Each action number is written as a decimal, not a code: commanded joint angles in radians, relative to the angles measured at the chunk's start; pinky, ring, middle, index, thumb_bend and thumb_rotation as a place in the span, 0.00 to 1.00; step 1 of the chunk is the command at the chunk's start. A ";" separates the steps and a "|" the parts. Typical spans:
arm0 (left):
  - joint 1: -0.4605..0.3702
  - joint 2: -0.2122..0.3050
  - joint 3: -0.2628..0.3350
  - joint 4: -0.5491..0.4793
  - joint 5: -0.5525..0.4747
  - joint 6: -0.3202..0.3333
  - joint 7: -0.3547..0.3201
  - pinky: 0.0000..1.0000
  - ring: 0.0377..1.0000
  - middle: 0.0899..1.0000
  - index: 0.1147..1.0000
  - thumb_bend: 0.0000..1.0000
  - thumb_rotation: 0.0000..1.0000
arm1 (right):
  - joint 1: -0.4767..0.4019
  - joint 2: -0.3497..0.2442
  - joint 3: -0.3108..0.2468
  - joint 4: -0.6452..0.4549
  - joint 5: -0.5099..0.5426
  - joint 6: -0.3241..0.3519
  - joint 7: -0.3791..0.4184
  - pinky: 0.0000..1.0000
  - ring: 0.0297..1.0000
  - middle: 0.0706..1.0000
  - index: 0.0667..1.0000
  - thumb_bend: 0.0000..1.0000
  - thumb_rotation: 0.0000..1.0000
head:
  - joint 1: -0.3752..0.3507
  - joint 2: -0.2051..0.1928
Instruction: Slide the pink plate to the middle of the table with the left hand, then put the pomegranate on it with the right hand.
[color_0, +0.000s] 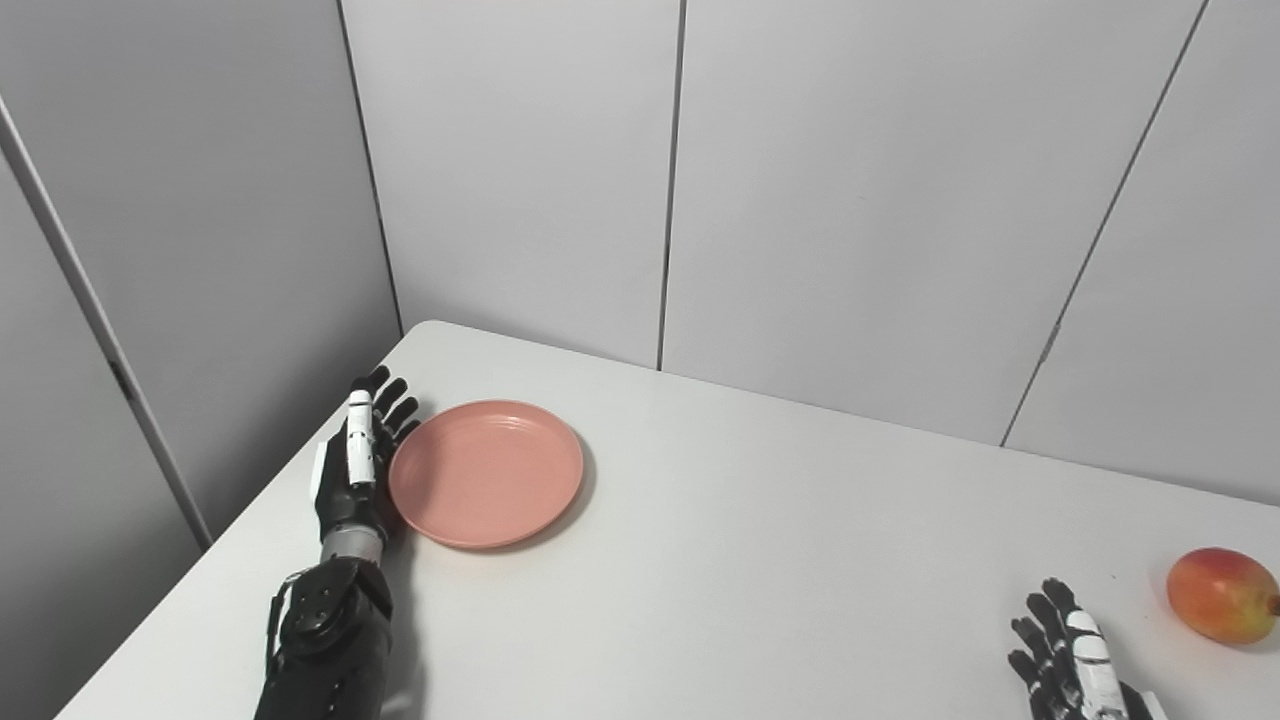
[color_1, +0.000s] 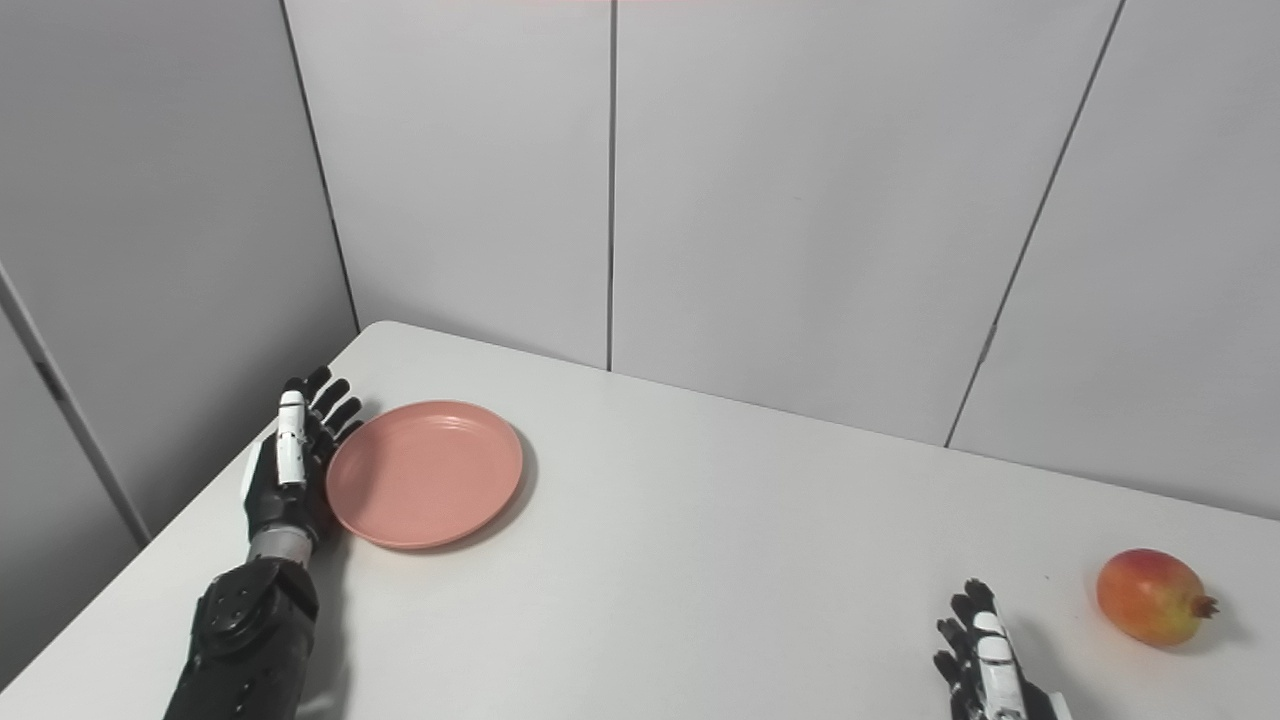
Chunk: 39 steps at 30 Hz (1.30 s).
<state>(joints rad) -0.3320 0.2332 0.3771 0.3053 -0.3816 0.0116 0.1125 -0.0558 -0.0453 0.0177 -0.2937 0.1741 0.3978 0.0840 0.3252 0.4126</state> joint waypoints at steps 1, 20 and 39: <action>-0.021 -0.001 -0.020 -0.002 0.013 0.024 -0.016 0.92 0.91 0.91 0.90 0.36 1.00 | -0.021 0.003 0.001 -0.032 -0.002 -0.014 0.003 1.00 1.00 1.00 1.00 0.18 1.00 | 0.000 0.002; -0.041 -0.032 -0.099 0.066 0.059 0.027 -0.067 0.92 0.90 0.90 0.88 0.40 1.00 | -0.020 0.006 0.012 -0.012 -0.012 -0.048 0.009 1.00 1.00 1.00 0.99 0.21 1.00 | -0.043 0.019; -0.046 -0.095 -0.188 -0.015 0.099 0.118 -0.075 0.90 0.90 0.90 0.87 0.38 1.00 | -0.020 0.026 0.028 -0.004 -0.042 -0.060 0.004 1.00 0.98 0.98 0.98 0.24 1.00 | -0.110 0.041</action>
<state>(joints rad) -0.3717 0.1508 0.2007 0.2933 -0.2899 0.0804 0.0423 -0.0555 -0.0258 0.0451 -0.2841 0.1323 0.3906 0.0834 0.2180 0.4525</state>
